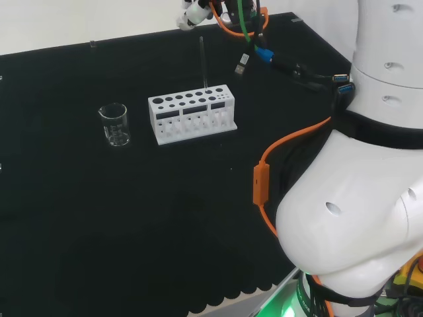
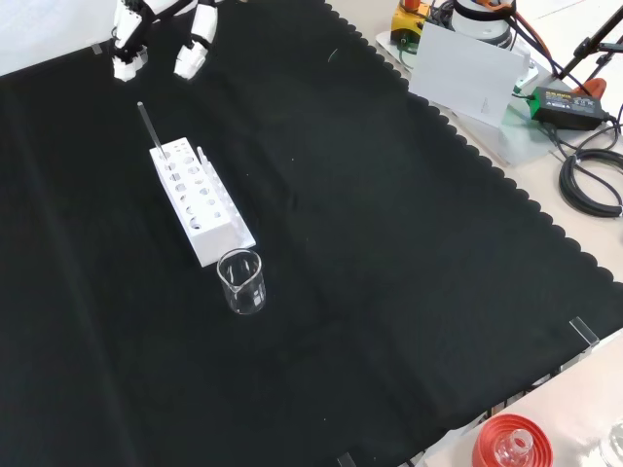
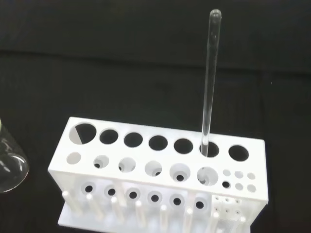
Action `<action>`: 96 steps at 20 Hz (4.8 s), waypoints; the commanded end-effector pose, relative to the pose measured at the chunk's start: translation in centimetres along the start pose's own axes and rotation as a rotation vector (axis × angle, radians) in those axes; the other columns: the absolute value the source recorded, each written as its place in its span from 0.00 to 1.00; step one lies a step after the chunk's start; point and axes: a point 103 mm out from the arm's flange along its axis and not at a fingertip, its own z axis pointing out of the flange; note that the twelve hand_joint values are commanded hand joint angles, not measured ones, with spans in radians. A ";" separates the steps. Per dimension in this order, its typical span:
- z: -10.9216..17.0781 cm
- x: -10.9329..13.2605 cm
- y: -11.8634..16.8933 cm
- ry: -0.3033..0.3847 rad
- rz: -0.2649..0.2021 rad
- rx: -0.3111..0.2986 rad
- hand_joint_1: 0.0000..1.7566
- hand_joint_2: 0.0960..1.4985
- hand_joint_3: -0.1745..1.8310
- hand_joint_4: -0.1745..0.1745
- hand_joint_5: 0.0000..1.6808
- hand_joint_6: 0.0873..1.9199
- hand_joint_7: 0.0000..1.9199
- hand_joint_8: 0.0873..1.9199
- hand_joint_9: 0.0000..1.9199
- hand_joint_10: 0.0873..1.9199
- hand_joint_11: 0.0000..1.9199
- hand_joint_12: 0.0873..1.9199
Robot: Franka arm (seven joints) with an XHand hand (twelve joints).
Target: Take the glass rod from the white test tube rack.
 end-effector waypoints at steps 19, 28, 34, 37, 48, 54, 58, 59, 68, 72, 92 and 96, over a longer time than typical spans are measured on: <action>5.7 -4.3 3.7 0.063 -0.003 0.029 0.35 0.57 0.27 0.38 0.19 0.31 0.32 0.39 0.43 0.33 0.42 0.62; 7.3 -4.2 4.5 0.059 -0.004 0.061 0.35 0.57 0.27 0.37 0.20 0.32 0.33 0.39 0.44 0.34 0.42 0.63; 7.9 -3.7 5.0 0.044 -0.022 0.061 0.36 0.56 0.28 0.33 0.24 0.36 0.38 0.37 0.48 0.32 0.47 0.60; 8.2 -3.5 5.4 0.041 -0.026 0.069 0.37 0.56 0.29 0.30 0.26 0.39 0.40 0.37 0.50 0.31 0.50 0.59; 9.4 -3.9 6.2 0.015 -0.025 0.103 0.43 0.54 0.30 0.28 0.31 0.43 0.42 0.36 0.53 0.29 0.53 0.58; 9.6 -3.8 6.4 0.013 -0.029 0.078 0.50 0.52 0.34 0.19 0.38 0.43 0.45 0.35 0.59 0.24 0.63 0.50; 9.5 -3.7 6.6 0.012 -0.037 0.060 0.54 0.51 0.36 0.10 0.40 0.43 0.47 0.35 0.64 0.19 0.70 0.44; 9.5 -3.6 6.7 0.011 -0.038 0.064 0.54 0.51 0.36 0.08 0.40 0.43 0.47 0.35 0.65 0.18 0.71 0.43; 9.3 -3.0 7.3 -0.011 -0.046 0.062 0.58 0.50 0.38 0.01 0.43 0.43 0.51 0.34 0.70 0.14 0.75 0.39; 9.3 -2.9 7.3 -0.024 -0.050 0.043 0.64 0.61 0.26 0.00 0.52 0.50 0.59 0.31 0.77 0.08 0.83 0.32; 5.5 -1.8 5.0 -0.116 -0.040 -0.110 0.74 0.67 0.05 0.00 0.71 0.30 0.65 0.31 0.93 0.14 0.85 0.29; 3.6 -1.9 3.5 -0.129 -0.046 -0.116 0.75 0.70 0.00 0.00 0.72 0.30 0.66 0.30 0.93 0.15 0.85 0.30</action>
